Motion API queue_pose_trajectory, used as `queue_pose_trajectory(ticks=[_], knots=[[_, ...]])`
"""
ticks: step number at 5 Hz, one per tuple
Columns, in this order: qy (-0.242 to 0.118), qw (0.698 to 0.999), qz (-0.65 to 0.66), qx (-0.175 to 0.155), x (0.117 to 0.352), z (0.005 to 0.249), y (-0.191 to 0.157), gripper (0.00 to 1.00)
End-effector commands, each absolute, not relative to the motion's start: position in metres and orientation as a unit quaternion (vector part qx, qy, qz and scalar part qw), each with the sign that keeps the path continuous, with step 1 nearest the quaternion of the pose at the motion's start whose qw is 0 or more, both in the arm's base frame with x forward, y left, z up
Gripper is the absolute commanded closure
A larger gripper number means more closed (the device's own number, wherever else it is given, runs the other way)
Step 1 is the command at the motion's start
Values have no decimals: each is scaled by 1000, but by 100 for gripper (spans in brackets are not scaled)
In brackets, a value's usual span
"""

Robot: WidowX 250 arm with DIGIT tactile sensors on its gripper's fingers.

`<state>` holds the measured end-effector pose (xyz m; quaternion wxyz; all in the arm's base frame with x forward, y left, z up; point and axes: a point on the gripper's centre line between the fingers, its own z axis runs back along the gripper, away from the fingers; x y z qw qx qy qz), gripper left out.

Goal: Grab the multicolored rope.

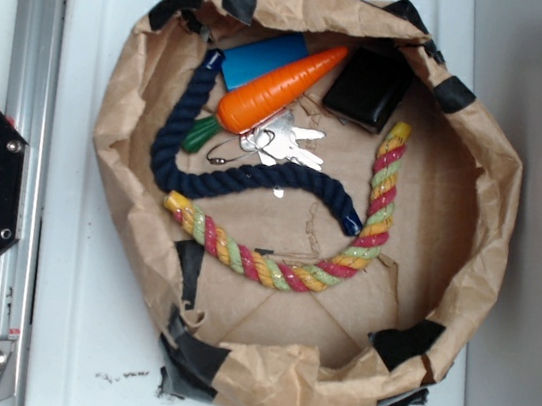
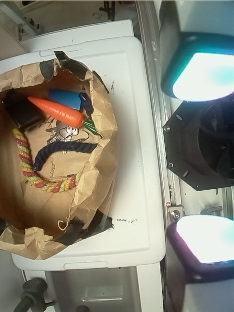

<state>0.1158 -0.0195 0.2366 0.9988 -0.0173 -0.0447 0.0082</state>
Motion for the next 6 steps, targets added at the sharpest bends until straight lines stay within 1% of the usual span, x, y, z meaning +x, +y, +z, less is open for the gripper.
queue_pose_trajectory(ticks=[1, 2, 3, 4, 5, 6], knots=[[-45, 999, 8, -17, 116, 237, -19, 0], [-60, 998, -24, 1, 166, 208, -13, 0], [-39, 999, -35, -5, 215, 186, -19, 0], [-22, 999, -48, -8, 245, 154, -23, 0], [1, 997, -79, -19, 241, 106, -26, 0], [9, 993, -113, -14, 221, 61, -37, 0]])
